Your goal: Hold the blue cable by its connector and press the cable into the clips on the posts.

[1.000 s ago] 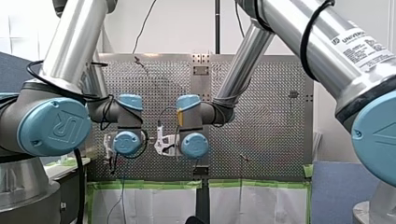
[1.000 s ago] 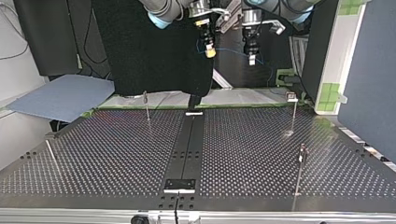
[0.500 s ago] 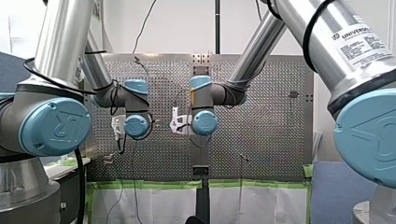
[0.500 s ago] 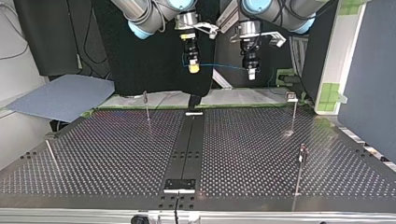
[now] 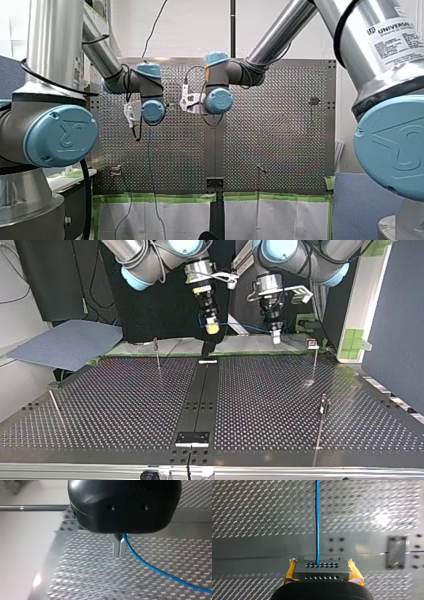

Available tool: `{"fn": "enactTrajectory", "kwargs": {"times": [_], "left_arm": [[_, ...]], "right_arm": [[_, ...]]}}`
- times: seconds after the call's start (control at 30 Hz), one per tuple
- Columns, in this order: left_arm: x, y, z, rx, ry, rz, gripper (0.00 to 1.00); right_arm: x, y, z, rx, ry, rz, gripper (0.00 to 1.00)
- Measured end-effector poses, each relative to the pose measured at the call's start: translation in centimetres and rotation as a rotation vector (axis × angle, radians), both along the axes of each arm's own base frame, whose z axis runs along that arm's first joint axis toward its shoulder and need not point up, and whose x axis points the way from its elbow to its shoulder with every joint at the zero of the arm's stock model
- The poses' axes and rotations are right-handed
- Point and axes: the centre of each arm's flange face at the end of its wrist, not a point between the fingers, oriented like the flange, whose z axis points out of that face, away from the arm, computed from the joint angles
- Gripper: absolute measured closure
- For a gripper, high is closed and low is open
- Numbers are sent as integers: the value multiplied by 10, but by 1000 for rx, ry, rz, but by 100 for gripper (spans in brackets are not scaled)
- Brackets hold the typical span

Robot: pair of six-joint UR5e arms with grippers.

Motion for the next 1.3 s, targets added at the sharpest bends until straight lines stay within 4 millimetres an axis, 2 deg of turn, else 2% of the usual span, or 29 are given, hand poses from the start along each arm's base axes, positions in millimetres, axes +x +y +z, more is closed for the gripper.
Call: {"fn": "enactTrajectory", "kwargs": {"times": [0.23, 0.33, 0.6, 0.9, 1.3], "left_arm": [[10, 6, 43, -44, -54, 49, 100], [13, 9, 63, -52, -77, 60, 100], [17, 23, 114, -76, -131, 105, 100], [27, 37, 137, -72, -121, 143, 100], [37, 56, 144, -36, -56, 188, 100]], "right_arm": [[7, -3, 60, -51, -73, 35, 100], [10, -6, 78, -69, -100, 40, 100], [18, -19, 101, -92, -130, 42, 100], [40, -38, 98, -96, -127, 62, 100], [57, -44, 139, -128, -168, 115, 100]]}}
